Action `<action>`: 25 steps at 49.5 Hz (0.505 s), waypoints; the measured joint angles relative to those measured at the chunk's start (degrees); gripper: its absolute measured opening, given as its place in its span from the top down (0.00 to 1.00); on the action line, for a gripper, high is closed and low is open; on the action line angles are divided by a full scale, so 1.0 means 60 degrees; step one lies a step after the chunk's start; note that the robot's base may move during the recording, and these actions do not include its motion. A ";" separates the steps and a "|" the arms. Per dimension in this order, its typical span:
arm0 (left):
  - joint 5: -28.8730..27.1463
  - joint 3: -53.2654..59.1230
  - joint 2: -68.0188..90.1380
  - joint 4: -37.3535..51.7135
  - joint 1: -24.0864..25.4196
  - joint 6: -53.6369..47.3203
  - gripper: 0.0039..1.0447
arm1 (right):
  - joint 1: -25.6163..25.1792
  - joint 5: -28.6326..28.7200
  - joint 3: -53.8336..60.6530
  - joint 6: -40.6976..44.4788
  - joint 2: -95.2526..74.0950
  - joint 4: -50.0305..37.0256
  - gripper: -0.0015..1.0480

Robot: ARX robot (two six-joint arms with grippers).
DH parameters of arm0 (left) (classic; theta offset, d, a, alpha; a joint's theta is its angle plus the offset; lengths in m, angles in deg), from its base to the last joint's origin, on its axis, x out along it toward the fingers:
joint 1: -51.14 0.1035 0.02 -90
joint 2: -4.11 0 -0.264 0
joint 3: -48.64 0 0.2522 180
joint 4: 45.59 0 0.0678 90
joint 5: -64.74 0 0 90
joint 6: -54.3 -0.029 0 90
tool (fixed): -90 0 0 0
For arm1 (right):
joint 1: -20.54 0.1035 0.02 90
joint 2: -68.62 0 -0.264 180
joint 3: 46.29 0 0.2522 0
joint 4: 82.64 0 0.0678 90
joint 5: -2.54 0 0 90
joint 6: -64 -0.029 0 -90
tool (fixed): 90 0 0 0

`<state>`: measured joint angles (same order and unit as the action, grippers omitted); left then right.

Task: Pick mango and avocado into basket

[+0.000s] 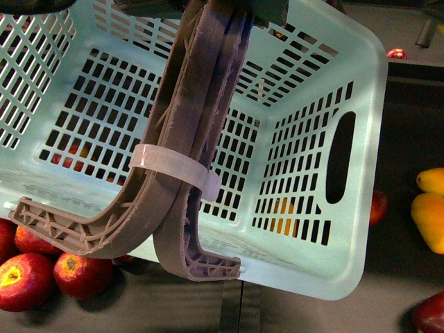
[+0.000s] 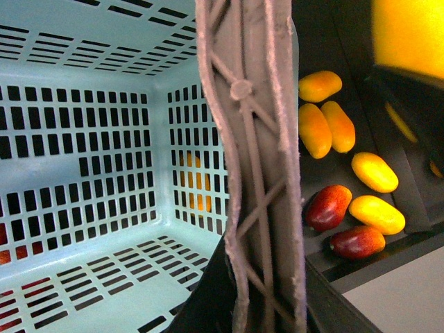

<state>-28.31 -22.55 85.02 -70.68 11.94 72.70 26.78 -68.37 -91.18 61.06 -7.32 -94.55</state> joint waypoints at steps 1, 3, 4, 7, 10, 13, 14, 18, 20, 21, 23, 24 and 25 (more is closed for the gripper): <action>0.0000 0.0000 0.0000 0.0000 0.0000 0.0000 0.93 | 0.0262 -0.0135 -0.0058 -0.0018 -0.0007 0.0066 0.39; -0.0004 0.0000 0.0000 0.0000 0.0000 0.0000 0.93 | 0.0896 -0.0466 -0.0208 -0.0044 -0.0080 0.0208 0.39; 0.0000 0.0000 0.0000 0.0000 0.0000 0.0000 0.93 | 0.1020 -0.0535 -0.0240 -0.0047 -0.0095 0.0226 0.39; -0.0004 0.0000 0.0000 0.0000 0.0000 0.0000 0.93 | 0.1592 -0.0863 -0.0397 -0.0044 -0.0182 0.0306 0.39; 0.0004 0.0000 0.0000 0.0000 0.0000 0.0004 0.93 | 0.2226 -0.1220 -0.0579 -0.0025 -0.0324 0.0350 0.39; 0.0004 0.0000 0.0000 0.0000 0.0000 0.0004 0.93 | 0.2601 -0.1424 -0.0696 -0.0018 -0.0452 0.0361 0.39; 0.0007 0.0000 0.0000 0.0000 0.0000 0.0000 0.93 | 0.2779 -0.1512 -0.0761 -0.0018 -0.0535 0.0361 0.39; -0.0080 0.0000 0.0000 -0.0018 -0.0004 -0.0069 0.93 | 0.3384 -0.1847 -0.1002 -0.0022 -0.0911 0.0361 0.39; -0.0066 0.0000 0.0000 -0.0036 0.0015 -0.0098 0.93 | 0.3530 -0.1942 -0.1086 -0.0029 -0.1045 0.0361 0.39; -0.0080 0.0000 0.0000 -0.0036 0.0033 -0.0091 0.93 | 0.3606 -0.2073 -0.1126 -0.0018 -0.1137 0.0361 0.39; -0.0080 0.0000 0.0000 -0.0036 0.0073 -0.0058 0.93 | 0.3730 -0.2251 -0.1180 -0.0018 -0.1260 0.0357 0.39; -0.0098 -0.0004 0.0000 -0.0036 0.0080 -0.0044 0.93 | 0.3810 -0.2328 -0.1217 -0.0015 -0.1351 0.0346 0.39; -0.0120 -0.0004 0.0000 -0.0036 0.0080 -0.0033 0.93 | 0.3858 -0.2422 -0.1242 -0.0007 -0.1406 0.0339 0.39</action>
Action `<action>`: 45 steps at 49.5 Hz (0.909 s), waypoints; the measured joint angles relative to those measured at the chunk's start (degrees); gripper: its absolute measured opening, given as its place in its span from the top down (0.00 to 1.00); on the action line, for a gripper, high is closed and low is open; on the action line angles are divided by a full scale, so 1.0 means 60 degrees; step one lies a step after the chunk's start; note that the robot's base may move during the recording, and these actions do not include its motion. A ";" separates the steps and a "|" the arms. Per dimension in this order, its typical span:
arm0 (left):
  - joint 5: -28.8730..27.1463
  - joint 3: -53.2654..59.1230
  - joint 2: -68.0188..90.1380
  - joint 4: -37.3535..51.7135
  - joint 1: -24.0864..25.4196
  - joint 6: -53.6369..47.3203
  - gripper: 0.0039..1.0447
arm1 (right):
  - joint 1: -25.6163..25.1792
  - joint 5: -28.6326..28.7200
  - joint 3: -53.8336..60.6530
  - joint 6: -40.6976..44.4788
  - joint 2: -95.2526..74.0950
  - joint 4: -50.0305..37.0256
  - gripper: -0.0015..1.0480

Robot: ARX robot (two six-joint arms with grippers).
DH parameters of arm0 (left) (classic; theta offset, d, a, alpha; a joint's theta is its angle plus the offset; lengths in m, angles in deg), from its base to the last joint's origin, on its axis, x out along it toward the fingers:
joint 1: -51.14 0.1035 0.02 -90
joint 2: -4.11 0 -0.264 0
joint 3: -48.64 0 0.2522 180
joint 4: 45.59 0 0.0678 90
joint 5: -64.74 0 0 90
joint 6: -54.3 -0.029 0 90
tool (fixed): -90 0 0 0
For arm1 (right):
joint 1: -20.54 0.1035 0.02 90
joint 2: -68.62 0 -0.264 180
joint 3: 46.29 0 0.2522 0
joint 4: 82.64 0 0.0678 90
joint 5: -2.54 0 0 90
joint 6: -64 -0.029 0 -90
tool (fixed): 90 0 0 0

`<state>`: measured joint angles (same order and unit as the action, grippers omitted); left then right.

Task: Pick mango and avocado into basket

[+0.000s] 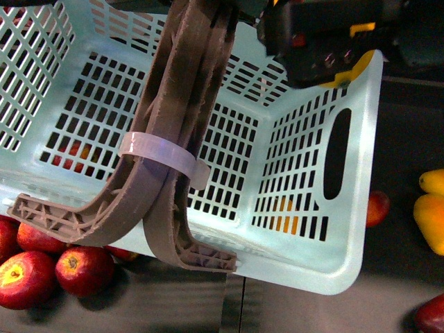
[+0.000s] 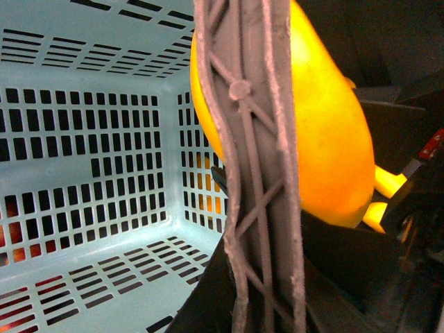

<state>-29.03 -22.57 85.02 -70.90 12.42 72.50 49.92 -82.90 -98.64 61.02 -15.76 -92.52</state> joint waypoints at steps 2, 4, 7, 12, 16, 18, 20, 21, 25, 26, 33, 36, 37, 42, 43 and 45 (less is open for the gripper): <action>-0.0138 0.0000 0.0000 -0.0004 0.0000 -0.0011 0.93 | 0.0109 -0.0138 -0.0051 -0.0004 -0.0164 -0.0025 0.39; -0.0178 0.0000 0.0000 -0.0007 0.0011 -0.0015 0.93 | 0.0204 -0.0262 -0.0084 -0.0033 -0.0328 -0.0066 0.39; -0.0229 0.0004 0.0000 -0.0018 0.0033 -0.0044 0.93 | 0.0306 -0.0324 -0.0131 -0.0095 -0.0514 -0.0117 0.39; -0.0364 0.0004 0.0000 -0.0036 0.0069 -0.0124 0.93 | 0.0452 -0.0525 -0.0204 -0.0193 -0.0754 -0.0248 0.39; -0.0433 0.0011 0.0004 -0.0040 0.0098 -0.0186 0.93 | 0.0528 -0.0634 -0.0226 -0.0277 -0.0896 -0.0357 0.39; -0.0452 0.0011 0.0004 -0.0044 0.0113 -0.0208 0.93 | 0.0557 -0.0685 -0.0229 -0.0302 -0.0958 -0.0390 0.39; -0.0455 0.0011 0.0004 -0.0044 0.0120 -0.0219 0.93 | 0.0590 -0.0721 -0.0226 -0.0302 -0.1027 -0.0426 0.39; -0.0463 0.0011 0.0004 -0.0044 0.0127 -0.0219 0.93 | 0.0616 -0.0736 -0.0226 -0.0302 -0.1086 -0.0448 0.39; -0.0313 0.0011 0.0004 -0.0040 0.0131 -0.0157 0.93 | 0.0743 -0.0725 -0.0226 -0.0262 -0.1330 -0.0561 0.39; -0.0281 0.0011 0.0004 -0.0040 0.0120 -0.0160 0.93 | 0.0765 -0.0732 -0.0226 -0.0244 -0.1366 -0.0576 0.39; -0.0302 0.0036 0.0022 -0.0051 0.0113 -0.0237 0.93 | 0.0834 -0.0860 -0.0175 -0.0149 -0.1759 -0.0900 0.39; -0.0339 0.0040 0.0025 -0.0051 0.0117 -0.0259 0.93 | 0.0827 -0.0867 -0.0135 -0.0153 -0.1836 -0.1027 0.39; -0.0339 0.0040 0.0033 -0.0051 0.0117 -0.0270 0.93 | 0.0823 -0.0867 -0.0113 -0.0153 -0.1861 -0.1067 0.39; -0.0372 0.0040 0.0036 -0.0051 0.0117 -0.0284 0.93 | 0.0809 -0.0933 -0.0051 -0.0157 -0.1927 -0.1239 0.39; -0.0379 0.0040 0.0036 -0.0051 0.0117 -0.0280 0.93 | 0.0805 -0.0954 -0.0047 -0.0157 -0.1942 -0.1279 0.39; -0.0382 0.0040 0.0036 -0.0051 0.0117 -0.0277 0.93 | 0.0783 -0.1009 -0.0047 -0.0157 -0.1982 -0.1351 0.39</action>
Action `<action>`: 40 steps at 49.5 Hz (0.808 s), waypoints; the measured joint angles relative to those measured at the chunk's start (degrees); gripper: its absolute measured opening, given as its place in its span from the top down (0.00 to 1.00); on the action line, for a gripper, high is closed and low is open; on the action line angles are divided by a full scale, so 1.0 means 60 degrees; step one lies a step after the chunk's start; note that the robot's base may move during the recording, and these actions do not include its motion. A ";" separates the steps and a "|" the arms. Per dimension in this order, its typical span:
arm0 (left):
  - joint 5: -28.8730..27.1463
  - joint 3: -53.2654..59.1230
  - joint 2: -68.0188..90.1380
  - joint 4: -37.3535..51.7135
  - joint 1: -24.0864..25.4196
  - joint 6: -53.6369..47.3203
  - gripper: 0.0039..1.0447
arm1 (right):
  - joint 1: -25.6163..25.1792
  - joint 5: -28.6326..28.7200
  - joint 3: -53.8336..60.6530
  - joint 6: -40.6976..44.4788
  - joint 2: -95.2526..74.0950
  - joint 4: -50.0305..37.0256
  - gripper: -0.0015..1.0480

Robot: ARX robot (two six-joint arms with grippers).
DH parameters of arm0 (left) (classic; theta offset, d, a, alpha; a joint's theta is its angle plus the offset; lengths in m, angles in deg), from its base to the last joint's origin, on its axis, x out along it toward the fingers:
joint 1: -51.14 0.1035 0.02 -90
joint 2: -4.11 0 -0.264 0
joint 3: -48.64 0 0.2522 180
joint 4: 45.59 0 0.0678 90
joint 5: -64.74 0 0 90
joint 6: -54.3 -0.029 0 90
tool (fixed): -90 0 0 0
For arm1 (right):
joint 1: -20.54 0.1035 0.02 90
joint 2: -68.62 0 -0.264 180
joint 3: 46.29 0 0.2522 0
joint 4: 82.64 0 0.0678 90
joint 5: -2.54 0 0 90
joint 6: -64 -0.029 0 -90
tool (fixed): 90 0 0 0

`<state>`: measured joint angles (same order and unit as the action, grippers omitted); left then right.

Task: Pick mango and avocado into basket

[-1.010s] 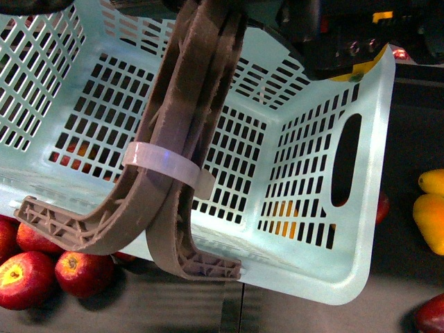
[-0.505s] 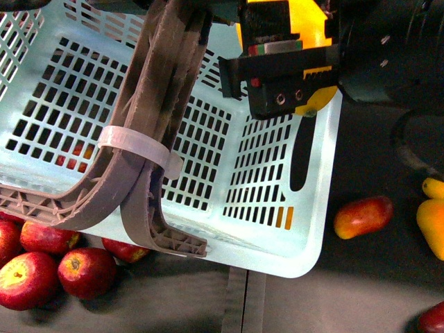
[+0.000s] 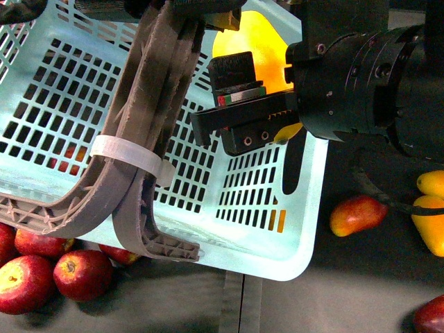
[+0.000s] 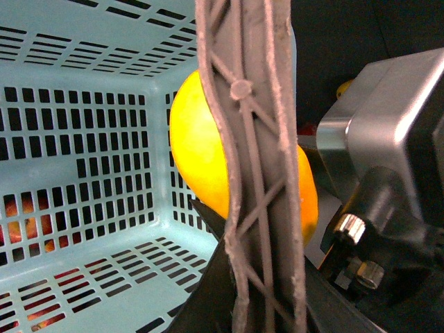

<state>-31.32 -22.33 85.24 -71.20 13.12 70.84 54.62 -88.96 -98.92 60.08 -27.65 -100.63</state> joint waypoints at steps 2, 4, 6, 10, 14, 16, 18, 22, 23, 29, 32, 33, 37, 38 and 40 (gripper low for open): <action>0.0000 0.0000 0.0000 0.0000 0.0000 0.0007 0.93 | -0.0026 -0.0087 0.0004 0.0000 -0.0036 -0.0087 0.39; 0.0004 0.0000 0.0000 0.0000 0.0000 0.0022 0.93 | -0.0062 -0.0186 0.0007 -0.0011 -0.0066 -0.0157 0.33; 0.0106 0.0000 0.0000 0.0000 0.0000 0.0047 0.93 | -0.0135 -0.0306 0.0029 -0.0004 -0.0069 -0.0251 0.25; 0.0317 -0.0022 -0.0004 0.0004 -0.0084 0.0146 0.93 | -0.0248 -0.0528 0.0138 0.0000 -0.0066 -0.0390 0.15; 0.0463 -0.0022 -0.0004 0.0004 -0.0157 0.0197 0.93 | -0.0495 -0.0707 0.0415 -0.0084 0.0168 -0.0590 0.06; 0.0506 -0.0022 -0.0004 0.0004 -0.0171 0.0219 0.93 | -0.0627 -0.0776 0.0546 -0.0124 0.0379 -0.0623 0.07; 0.0528 -0.0022 0.0007 0.0007 -0.0182 0.0215 0.93 | -0.0794 -0.0852 0.0678 -0.0087 0.0630 -0.0659 0.08; 0.0605 -0.0073 -0.0040 0.0036 -0.0193 0.0302 0.93 | -0.1257 -0.1093 0.1093 -0.0157 0.1260 -0.0681 0.07; 0.0597 -0.0073 -0.0047 0.0036 -0.0193 0.0306 0.93 | -0.1432 -0.1144 0.1191 -0.0270 0.1494 -0.0678 0.07; 0.0554 -0.0073 -0.0051 0.0036 -0.0219 0.0306 0.93 | -0.2568 -0.1632 0.1701 -0.0918 0.3544 -0.0280 0.07; 0.0532 -0.0073 -0.0051 0.0036 -0.0215 0.0306 0.93 | -0.2932 -0.1923 0.1989 -0.0947 0.4368 -0.0189 0.07; 0.0510 -0.0073 -0.0051 0.0036 -0.0208 0.0306 0.93 | -0.3064 -0.2033 0.2120 -0.0980 0.4710 -0.0127 0.07; 0.0484 -0.0073 -0.0051 0.0036 -0.0200 0.0302 0.93 | -0.3384 -0.2368 0.2652 -0.1107 0.5898 0.0208 0.07; 0.0481 -0.0073 -0.0051 0.0036 -0.0200 0.0302 0.93 | -0.3432 -0.2466 0.2816 -0.1137 0.6240 0.0313 0.07; 0.0470 -0.0073 -0.0051 0.0036 -0.0204 0.0295 0.93 | -0.3472 -0.2594 0.3064 -0.1195 0.6725 0.0466 0.07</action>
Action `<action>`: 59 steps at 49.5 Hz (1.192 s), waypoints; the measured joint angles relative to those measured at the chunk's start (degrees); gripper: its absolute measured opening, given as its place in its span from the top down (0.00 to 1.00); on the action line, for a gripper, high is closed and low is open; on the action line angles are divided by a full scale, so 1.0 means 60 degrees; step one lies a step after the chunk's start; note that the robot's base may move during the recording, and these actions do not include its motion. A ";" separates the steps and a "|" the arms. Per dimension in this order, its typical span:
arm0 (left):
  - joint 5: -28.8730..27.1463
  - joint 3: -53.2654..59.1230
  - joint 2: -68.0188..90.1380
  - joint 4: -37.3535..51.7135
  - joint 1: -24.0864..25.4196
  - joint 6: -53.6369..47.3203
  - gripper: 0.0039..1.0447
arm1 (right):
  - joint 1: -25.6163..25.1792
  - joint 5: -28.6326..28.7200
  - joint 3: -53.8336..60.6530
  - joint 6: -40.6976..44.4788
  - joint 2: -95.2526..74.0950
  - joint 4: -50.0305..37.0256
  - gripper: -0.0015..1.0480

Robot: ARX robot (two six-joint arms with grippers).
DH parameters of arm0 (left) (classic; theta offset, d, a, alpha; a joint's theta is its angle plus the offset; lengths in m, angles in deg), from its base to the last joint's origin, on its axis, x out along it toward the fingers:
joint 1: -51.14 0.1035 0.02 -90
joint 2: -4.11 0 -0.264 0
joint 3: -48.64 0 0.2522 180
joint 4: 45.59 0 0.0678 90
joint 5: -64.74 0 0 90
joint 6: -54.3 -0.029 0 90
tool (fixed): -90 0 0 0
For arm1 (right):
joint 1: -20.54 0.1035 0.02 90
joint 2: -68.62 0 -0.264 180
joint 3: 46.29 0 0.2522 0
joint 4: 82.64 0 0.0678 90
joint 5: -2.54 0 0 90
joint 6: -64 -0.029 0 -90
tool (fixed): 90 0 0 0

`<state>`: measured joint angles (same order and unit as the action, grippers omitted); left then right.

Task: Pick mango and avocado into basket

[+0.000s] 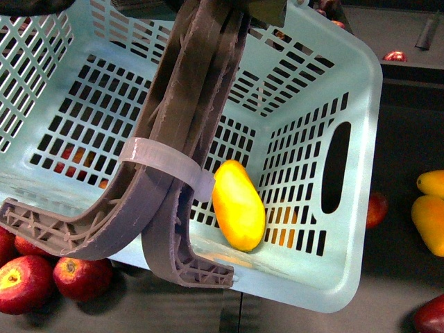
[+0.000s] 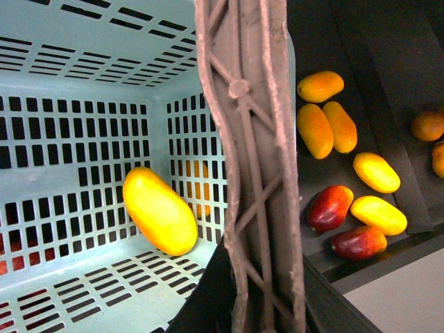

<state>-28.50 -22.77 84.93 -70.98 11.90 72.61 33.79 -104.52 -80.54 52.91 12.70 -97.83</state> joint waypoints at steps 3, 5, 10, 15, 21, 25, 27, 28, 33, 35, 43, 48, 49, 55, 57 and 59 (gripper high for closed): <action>0.0000 0.0000 0.0000 0.0000 0.0000 -0.0011 0.93 | 0.0047 -0.0350 0.0441 -0.0047 0.0790 0.0317 0.07; 0.0000 0.0000 0.0000 0.0000 0.0004 -0.0011 0.93 | 0.0153 -0.0619 0.0743 -0.0029 0.1271 0.0444 0.07; 0.0004 0.0000 0.0000 0.0000 0.0004 -0.0007 0.93 | 0.0616 -0.1464 0.1657 -0.0018 0.2667 0.0951 0.07; 0.0044 0.0000 0.0000 0.0000 0.0004 -0.0004 0.93 | 0.0969 -0.2044 0.2339 -0.0055 0.3778 0.1541 0.07; 0.0047 0.0000 0.0000 0.0000 0.0004 -0.0007 0.93 | 0.1067 -0.2229 0.2641 -0.0058 0.4441 0.1756 0.07; 0.0051 0.0000 0.0000 0.0000 0.0000 -0.0007 0.93 | 0.1067 -0.2229 0.2637 -0.0058 0.4495 0.1756 0.07; 0.0044 0.0000 0.0000 0.0000 0.0000 -0.0007 0.93 | 0.1075 -0.2229 0.2637 -0.0058 0.4492 0.1756 0.07; 0.0044 0.0000 0.0000 0.0000 0.0000 -0.0007 0.93 | 0.1075 -0.2218 0.2637 -0.0055 0.4492 0.1756 0.07; 0.0036 0.0000 0.0000 0.0000 0.0004 0.0000 0.93 | 0.0492 -0.0313 0.2954 0.0801 0.4881 0.1067 0.21; 0.0033 0.0000 0.0000 0.0000 0.0007 -0.0004 0.93 | 0.0317 0.0233 0.3005 0.1107 0.5064 0.1096 0.26; 0.0022 0.0000 0.0000 0.0000 0.0011 -0.0007 0.93 | -0.0535 0.1228 0.3370 0.1679 0.5821 0.1359 0.59; 0.0040 0.0000 0.0000 0.0000 0.0011 -0.0007 0.93 | -0.0849 0.1537 0.3370 0.1756 0.6291 0.1781 0.76; 0.0040 0.0000 0.0000 0.0000 0.0011 -0.0004 0.93 | -0.0903 0.1592 0.3370 0.1770 0.6379 0.1861 0.79; 0.0051 0.0000 0.0000 0.0000 0.0004 -0.0004 0.93 | -0.2069 0.2743 0.3370 0.1832 0.6870 0.2313 0.87; 0.0051 0.0000 0.0000 0.0000 0.0004 -0.0007 0.93 | -0.2146 0.2750 0.3370 0.1829 0.6892 0.2320 0.81; 0.0040 0.0000 0.0000 0.0000 0.0004 0.0000 0.93 | -0.2164 0.2798 0.3370 0.1832 0.6896 0.2324 0.72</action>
<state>-28.26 -22.77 84.93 -70.98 11.92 72.61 20.81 -87.73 -60.32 63.90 54.07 -83.89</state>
